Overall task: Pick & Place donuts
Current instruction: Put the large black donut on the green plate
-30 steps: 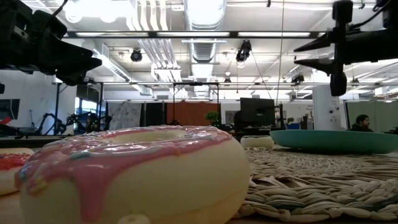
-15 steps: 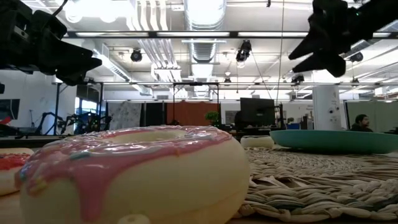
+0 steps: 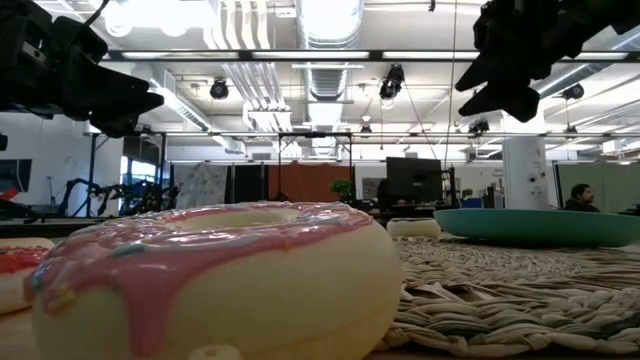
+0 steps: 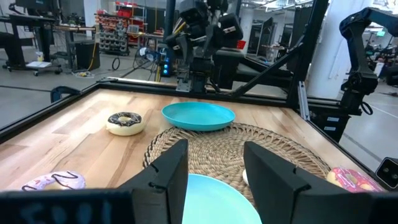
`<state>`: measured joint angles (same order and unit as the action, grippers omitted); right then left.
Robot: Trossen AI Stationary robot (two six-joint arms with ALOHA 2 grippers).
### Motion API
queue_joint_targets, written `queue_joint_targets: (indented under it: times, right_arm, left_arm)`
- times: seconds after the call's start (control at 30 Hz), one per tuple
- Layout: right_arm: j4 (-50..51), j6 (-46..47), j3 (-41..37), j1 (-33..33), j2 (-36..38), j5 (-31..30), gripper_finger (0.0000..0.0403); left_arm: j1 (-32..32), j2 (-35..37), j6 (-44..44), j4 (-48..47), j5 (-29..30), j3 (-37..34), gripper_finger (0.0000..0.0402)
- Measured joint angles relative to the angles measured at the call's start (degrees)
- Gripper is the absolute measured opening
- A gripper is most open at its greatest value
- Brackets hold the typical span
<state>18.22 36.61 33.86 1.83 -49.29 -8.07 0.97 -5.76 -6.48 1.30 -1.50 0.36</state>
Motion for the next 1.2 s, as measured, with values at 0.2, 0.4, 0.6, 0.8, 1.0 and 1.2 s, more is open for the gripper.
queue_joint_targets:
  times: [0.2, 0.4, 0.6, 0.8, 1.0, 1.2]
  right_arm:
    - [-3.7, -4.2, 1.5, 0.0, -4.4, 6.8, 0.0201]
    - [-8.0, -13.8, 1.5, 0.1, -11.4, 15.9, 0.0201]
    - [-6.6, -14.6, 1.5, -0.7, -15.7, 14.9, 0.0201]
    - [-4.3, -2.5, 2.4, -9.5, -19.7, 8.3, 0.0201]
    - [0.2, 2.6, 8.2, -21.2, -28.1, 11.7, 0.0201]
    - [8.4, -3.0, 16.3, -27.6, -39.4, 11.1, 0.0201]
  left_arm:
    - [0.0, 0.0, 0.0, 0.0, 0.0, 0.0, 0.0131]
    - [0.0, 0.0, 0.0, 0.0, 0.0, 0.0, 0.0131]
    - [0.0, 0.0, 0.0, 0.0, 0.0, 0.0, 0.0131]
    - [0.0, 0.0, 0.0, 0.0, 0.0, 0.0, 0.0131]
    - [0.0, 0.0, 0.0, 0.0, 0.0, 0.0, 0.0131]
    - [0.0, 0.0, 0.0, 0.0, 0.0, 0.0, 0.0131]
